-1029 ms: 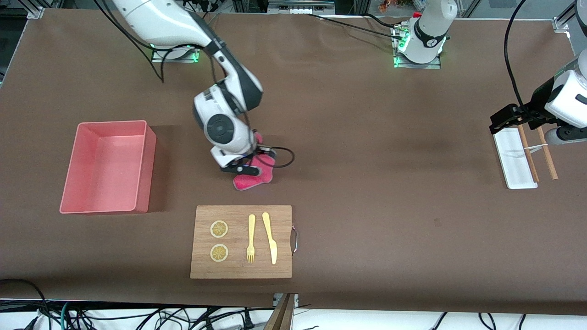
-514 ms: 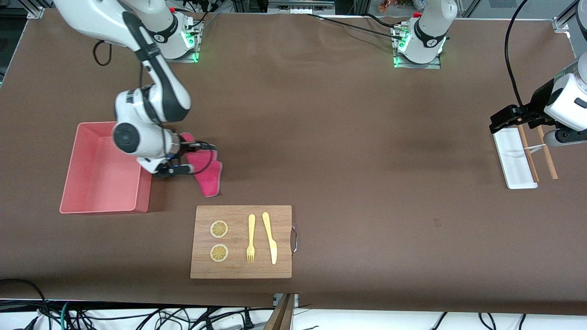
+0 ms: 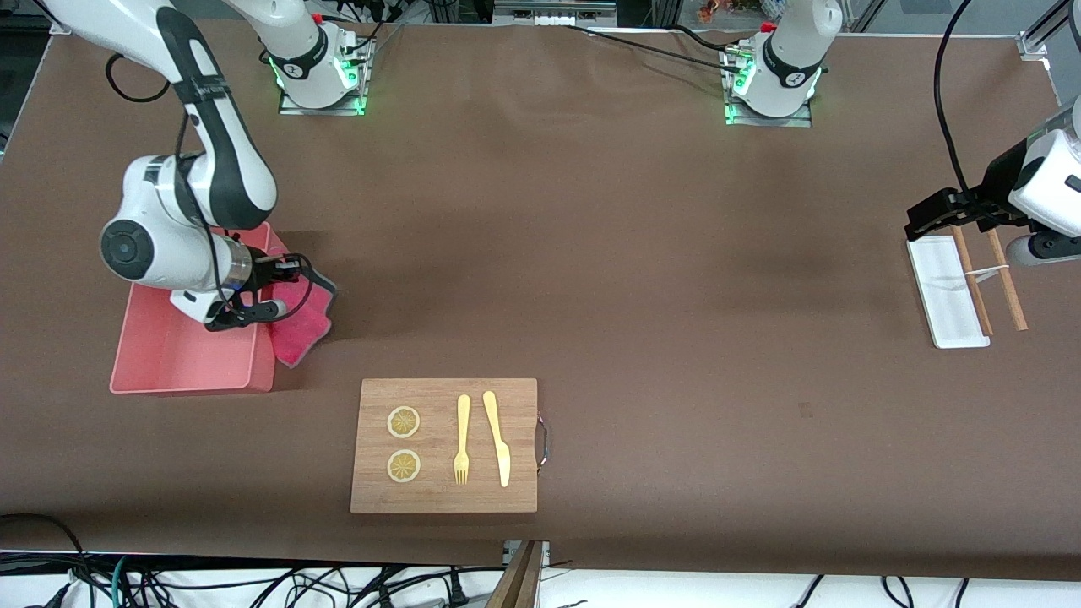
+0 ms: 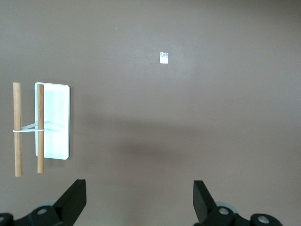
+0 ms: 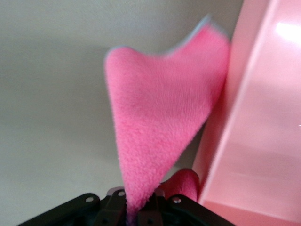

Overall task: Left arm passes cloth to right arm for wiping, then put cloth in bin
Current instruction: 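Carry the cloth into the pink bin with the right gripper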

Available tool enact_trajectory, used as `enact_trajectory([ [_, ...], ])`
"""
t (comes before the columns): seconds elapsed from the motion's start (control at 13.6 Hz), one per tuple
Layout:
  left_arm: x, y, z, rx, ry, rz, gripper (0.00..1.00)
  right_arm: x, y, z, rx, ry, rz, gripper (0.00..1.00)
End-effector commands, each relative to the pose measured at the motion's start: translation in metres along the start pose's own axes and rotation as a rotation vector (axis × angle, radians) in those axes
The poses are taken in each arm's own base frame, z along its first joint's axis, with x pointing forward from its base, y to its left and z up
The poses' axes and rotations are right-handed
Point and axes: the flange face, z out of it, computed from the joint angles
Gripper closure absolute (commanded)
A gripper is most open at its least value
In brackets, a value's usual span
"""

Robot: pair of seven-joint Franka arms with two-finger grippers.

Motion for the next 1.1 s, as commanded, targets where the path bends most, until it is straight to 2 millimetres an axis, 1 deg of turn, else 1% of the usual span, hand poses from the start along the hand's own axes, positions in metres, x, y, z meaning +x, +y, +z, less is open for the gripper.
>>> enact_trajectory([
  [0.0,0.003,-0.002,-0.008,-0.013,-0.003,-0.01,0.0,-0.01,0.009,-0.062,-0.015,-0.001,0.003,1.0],
  [0.15,0.003,-0.002,-0.008,-0.012,-0.003,-0.009,0.0,-0.029,0.027,-0.105,-0.018,0.046,0.032,1.0],
  [0.29,0.005,0.001,-0.003,-0.01,-0.012,-0.006,0.0,-0.052,0.037,-0.134,-0.054,0.047,0.031,1.0],
  [0.44,0.005,0.001,-0.004,-0.012,-0.01,-0.006,0.0,-0.068,0.05,-0.156,-0.098,0.067,0.018,1.0],
  [0.59,0.006,0.0,-0.003,-0.012,-0.013,-0.007,0.0,-0.077,0.064,-0.163,-0.109,0.07,0.005,1.0],
  [0.66,0.008,-0.002,0.0,-0.011,-0.017,-0.012,0.0,-0.076,0.068,-0.157,-0.112,0.059,0.003,1.0],
  [0.73,0.008,-0.002,0.0,-0.01,-0.017,-0.012,0.0,-0.069,0.072,-0.141,-0.117,0.033,0.009,1.0],
  [0.81,0.008,-0.003,-0.001,-0.007,-0.015,-0.014,0.0,-0.059,0.082,-0.125,-0.131,0.017,0.017,1.0],
  [0.96,0.009,-0.006,-0.001,-0.005,-0.015,-0.018,0.0,-0.041,0.09,-0.091,-0.142,0.019,0.014,1.0],
  [1.03,0.009,-0.005,-0.001,-0.007,-0.015,-0.018,0.0,-0.036,0.093,-0.079,-0.143,0.013,0.016,1.0],
])
